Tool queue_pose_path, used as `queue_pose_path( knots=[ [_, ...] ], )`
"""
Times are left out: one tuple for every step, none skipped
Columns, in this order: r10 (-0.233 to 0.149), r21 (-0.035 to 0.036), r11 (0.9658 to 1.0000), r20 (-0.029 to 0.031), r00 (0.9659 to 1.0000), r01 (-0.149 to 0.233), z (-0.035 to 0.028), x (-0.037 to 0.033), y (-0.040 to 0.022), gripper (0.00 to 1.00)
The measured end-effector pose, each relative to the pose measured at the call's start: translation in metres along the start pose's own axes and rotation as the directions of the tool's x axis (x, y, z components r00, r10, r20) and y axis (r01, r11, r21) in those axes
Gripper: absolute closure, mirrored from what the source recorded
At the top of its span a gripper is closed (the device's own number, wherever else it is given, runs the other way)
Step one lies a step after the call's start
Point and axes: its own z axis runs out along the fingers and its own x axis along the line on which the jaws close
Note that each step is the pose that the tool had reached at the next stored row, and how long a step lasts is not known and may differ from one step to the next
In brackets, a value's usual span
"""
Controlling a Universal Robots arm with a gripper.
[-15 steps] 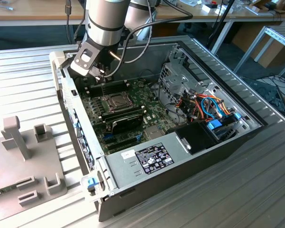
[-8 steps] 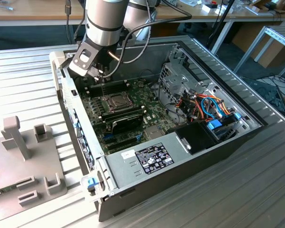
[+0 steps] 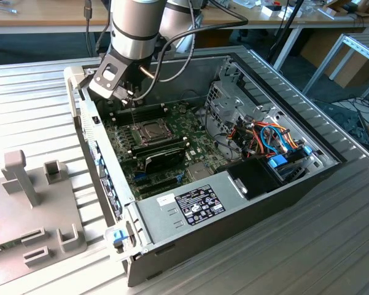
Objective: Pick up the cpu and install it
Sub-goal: 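Install the first cpu locking lever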
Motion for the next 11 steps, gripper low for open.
queue_pose_path(
  knots=[
    [0.0,0.0001,1.0,0.0003,1.0,0.0,-0.001,0.0002,0.0,0.89],
    [0.001,0.0001,1.0,0.001,1.0,-0.001,-0.0025,0.0005,0.0001,0.89],
    [0.001,0.0002,1.0,0.0016,1.0,-0.001,-0.0037,0.0008,0.0001,0.89],
    [0.001,0.0001,1.0,0.0019,1.0,-0.001,-0.0046,0.001,0.0001,0.89],
    [0.001,0.0001,1.0,0.0022,1.0,-0.001,-0.0055,0.0012,0.0002,0.89],
    [0.001,0.0001,1.0,0.0023,1.0,-0.001,-0.0061,0.0013,0.0002,0.89],
    [0.001,-0.0001,1.0,0.0021,1.0,-0.001,-0.0061,0.0014,0.0002,0.89],
    [0.001,-0.0002,1.0,0.0021,1.0,-0.001,-0.0061,0.0014,0.0002,0.89],
    [0.001,0.0,1.0,0.0022,1.0,-0.001,-0.0063,0.0014,0.0002,0.89],
    [0.001,0.0,1.0,0.0023,1.0,-0.001,-0.0064,0.0014,0.0002,0.89],
    [-0.003,0.001,1.0,0.0023,1.0,0.003,-0.0064,0.0014,0.0001,0.89]
  ],
)
